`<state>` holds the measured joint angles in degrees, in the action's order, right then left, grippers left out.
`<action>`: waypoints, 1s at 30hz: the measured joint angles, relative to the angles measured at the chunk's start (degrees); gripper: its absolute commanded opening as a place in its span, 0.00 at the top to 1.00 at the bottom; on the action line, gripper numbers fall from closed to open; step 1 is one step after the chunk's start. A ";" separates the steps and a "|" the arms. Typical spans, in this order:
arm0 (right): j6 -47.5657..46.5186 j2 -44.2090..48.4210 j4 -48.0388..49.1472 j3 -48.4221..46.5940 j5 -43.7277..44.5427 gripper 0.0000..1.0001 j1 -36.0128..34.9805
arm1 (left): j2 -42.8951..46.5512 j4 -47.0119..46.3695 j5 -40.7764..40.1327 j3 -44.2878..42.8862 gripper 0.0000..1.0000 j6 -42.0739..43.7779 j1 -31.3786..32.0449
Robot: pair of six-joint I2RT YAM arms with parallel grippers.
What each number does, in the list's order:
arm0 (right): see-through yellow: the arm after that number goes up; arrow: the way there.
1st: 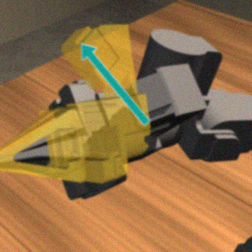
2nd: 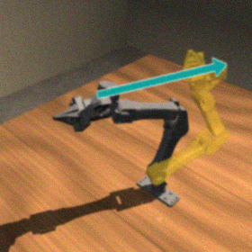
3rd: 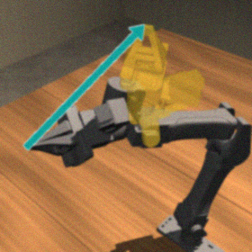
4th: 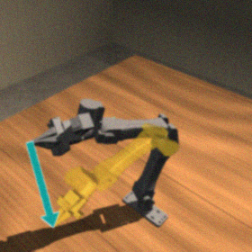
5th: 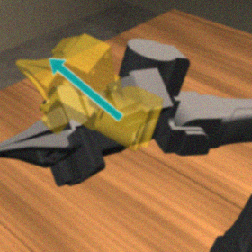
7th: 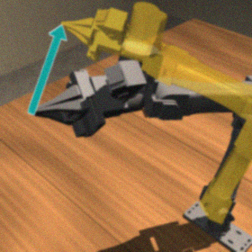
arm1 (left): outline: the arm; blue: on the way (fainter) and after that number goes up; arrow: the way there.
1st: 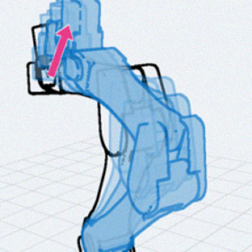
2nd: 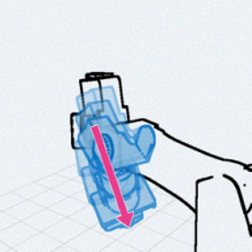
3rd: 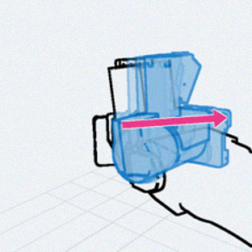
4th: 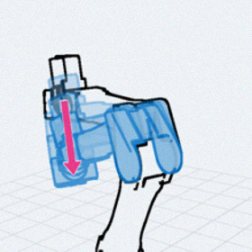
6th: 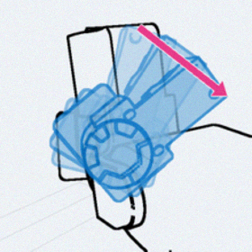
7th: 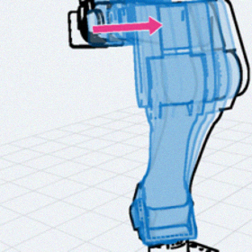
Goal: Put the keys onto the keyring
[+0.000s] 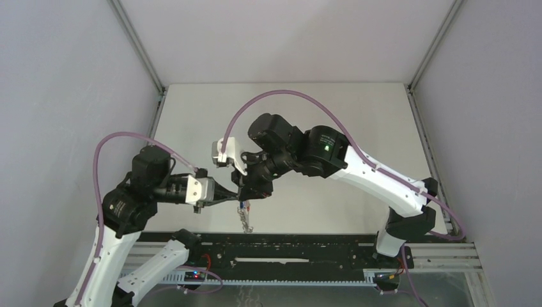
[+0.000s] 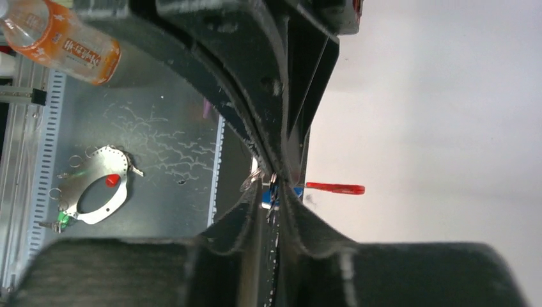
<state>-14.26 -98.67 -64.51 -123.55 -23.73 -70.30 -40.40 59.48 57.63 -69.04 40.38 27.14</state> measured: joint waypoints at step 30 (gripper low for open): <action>28.57 29.18 58.01 43.36 -12.11 0.58 10.60 | 10.80 -46.90 -3.96 12.13 1.00 -43.45 0.02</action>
<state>14.31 -69.49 -6.50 -80.18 -35.83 -59.70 -29.61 12.58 53.67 -56.90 -3.07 27.16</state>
